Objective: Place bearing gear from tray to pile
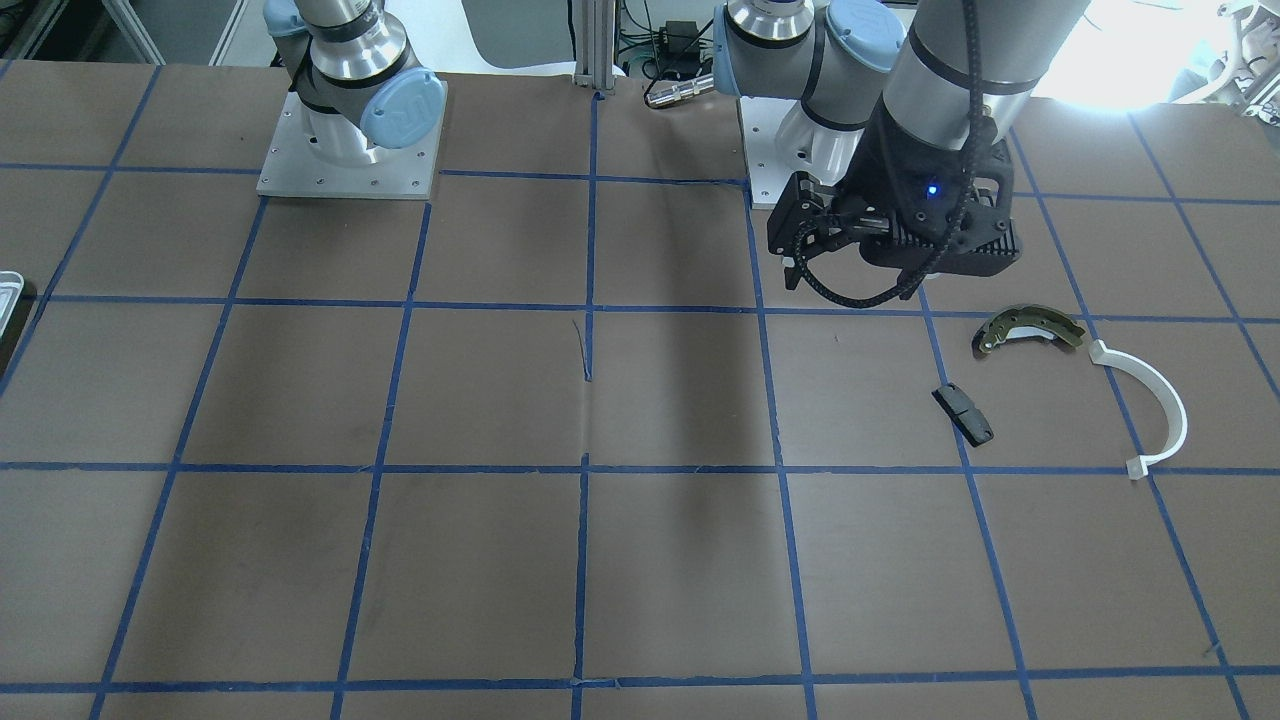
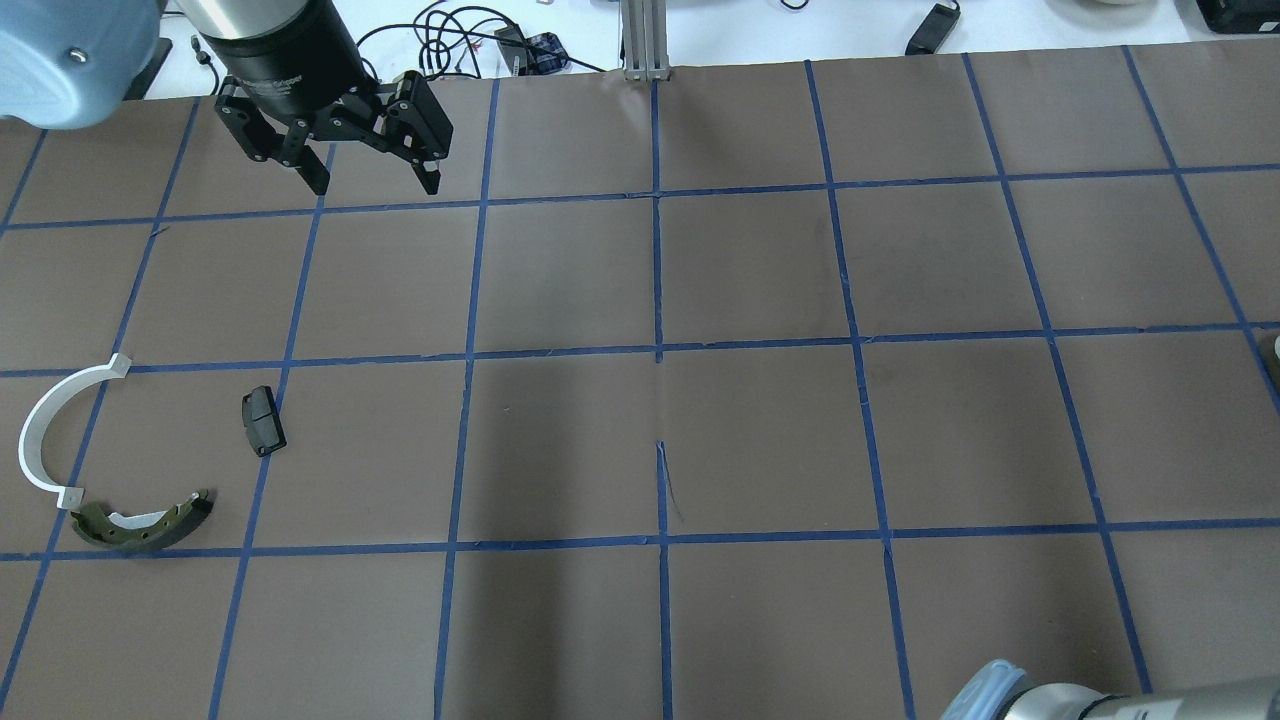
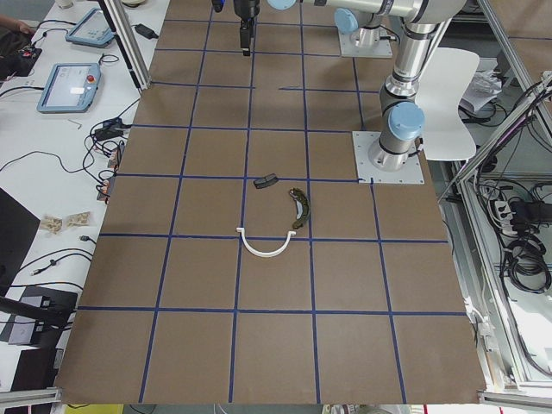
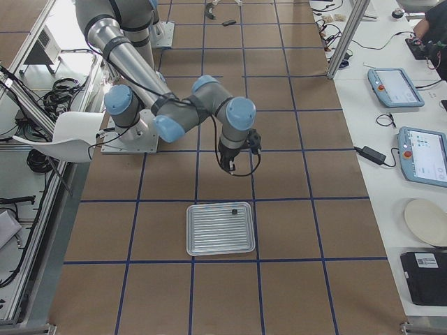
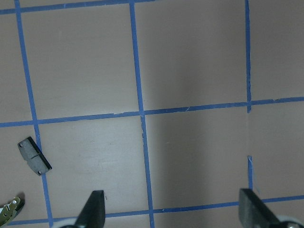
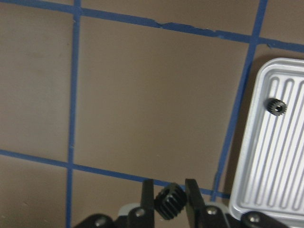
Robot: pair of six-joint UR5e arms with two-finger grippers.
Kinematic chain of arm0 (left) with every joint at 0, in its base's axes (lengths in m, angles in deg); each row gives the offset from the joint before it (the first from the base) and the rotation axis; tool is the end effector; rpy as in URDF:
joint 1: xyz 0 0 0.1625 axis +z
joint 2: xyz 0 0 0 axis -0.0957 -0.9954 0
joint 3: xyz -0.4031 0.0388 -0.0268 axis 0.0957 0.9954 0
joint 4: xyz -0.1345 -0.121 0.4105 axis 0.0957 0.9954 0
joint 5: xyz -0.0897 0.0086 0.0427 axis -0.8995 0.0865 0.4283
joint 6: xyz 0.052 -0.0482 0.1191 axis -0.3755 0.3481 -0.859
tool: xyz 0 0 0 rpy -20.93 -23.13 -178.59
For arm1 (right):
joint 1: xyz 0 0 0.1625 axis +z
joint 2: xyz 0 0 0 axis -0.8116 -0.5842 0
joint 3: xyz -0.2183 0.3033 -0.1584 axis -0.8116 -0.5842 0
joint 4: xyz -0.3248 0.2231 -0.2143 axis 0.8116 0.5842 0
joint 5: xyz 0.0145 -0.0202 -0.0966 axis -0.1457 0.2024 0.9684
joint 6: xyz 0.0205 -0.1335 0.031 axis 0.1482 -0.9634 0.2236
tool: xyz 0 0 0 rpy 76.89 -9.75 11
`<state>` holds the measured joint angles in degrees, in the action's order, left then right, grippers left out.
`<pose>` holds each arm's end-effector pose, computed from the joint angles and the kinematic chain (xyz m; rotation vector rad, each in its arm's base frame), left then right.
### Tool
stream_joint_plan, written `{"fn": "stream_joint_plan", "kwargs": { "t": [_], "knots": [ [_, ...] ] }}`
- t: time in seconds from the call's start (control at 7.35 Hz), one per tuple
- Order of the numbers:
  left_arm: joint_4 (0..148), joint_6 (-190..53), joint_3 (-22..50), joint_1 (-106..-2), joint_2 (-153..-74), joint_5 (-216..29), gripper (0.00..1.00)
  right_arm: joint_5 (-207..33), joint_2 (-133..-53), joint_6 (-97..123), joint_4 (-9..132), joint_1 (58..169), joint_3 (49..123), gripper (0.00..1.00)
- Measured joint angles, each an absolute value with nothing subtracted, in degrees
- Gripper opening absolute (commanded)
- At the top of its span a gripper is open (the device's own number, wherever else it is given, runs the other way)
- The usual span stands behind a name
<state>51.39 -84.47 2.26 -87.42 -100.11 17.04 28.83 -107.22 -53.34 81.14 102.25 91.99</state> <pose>-0.1648 -0.5661 0.4604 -0.1108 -3.1210 0.0236 -0.2629 -0.4819 0.3059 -0.2142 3.0575 0.1996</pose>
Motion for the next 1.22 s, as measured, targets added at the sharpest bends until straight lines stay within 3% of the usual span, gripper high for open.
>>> {"fn": "stream_joint_plan", "kwargs": {
  "t": [0.54, 1.22],
  "knots": [
    [51.4, -84.6, 2.2, -87.4, -100.1, 17.0, 1.0, 24.6, -112.4, -8.8, 77.1, 130.8, 91.9, 0.21],
    [51.4, -84.6, 2.3, -87.4, -100.1, 17.0, 1.0, 22.9, -92.2, 35.9, 106.4, 163.7, 91.5, 0.24]
  ]
}}
